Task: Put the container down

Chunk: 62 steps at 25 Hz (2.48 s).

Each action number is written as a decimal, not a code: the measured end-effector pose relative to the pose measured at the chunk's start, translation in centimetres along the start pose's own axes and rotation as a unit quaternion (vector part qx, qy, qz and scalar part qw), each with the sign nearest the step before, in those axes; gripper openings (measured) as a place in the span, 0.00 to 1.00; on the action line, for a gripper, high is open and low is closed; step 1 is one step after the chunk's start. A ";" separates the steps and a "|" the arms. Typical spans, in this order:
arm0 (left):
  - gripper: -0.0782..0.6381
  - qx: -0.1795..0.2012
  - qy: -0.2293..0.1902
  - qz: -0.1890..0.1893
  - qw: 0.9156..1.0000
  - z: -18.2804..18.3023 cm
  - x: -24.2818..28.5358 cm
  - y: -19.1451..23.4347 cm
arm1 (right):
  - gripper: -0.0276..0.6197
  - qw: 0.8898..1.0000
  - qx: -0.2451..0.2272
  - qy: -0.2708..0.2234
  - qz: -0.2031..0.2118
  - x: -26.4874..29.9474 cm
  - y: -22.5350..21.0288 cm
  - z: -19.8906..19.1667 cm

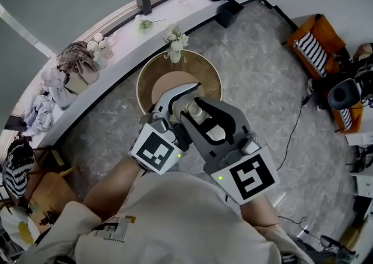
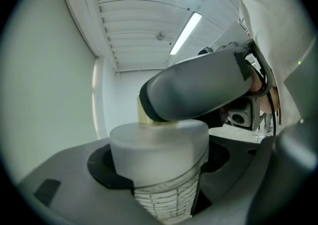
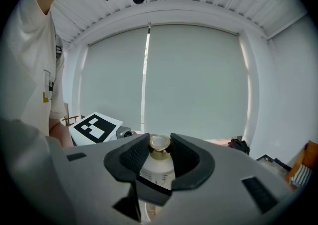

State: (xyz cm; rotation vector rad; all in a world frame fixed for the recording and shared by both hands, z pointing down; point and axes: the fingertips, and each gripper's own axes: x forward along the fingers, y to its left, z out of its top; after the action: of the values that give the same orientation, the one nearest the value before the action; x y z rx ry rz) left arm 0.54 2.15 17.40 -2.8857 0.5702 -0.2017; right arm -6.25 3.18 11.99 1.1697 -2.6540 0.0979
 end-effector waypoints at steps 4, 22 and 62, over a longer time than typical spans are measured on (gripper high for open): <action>0.60 -0.007 -0.006 -0.012 1.000 -1.1 1.0 5.0 | 0.24 1.000 0.005 0.005 -0.018 4.6 -2.8 0.9; 0.60 -0.008 -0.031 -0.023 0.999 -3.3 4.4 7.8 | 0.24 0.999 0.024 -0.001 -0.033 7.2 -7.0 -0.4; 0.60 -0.022 -0.019 0.005 1.000 -22.2 17.5 12.2 | 0.24 0.999 -0.019 0.043 0.015 15.7 -19.4 -18.6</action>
State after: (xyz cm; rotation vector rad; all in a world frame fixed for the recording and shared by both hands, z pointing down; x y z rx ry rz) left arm 8.39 -19.34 38.04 -2.9211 0.5895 -0.1327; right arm 1.34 -18.35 33.17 1.0898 -2.5875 0.0993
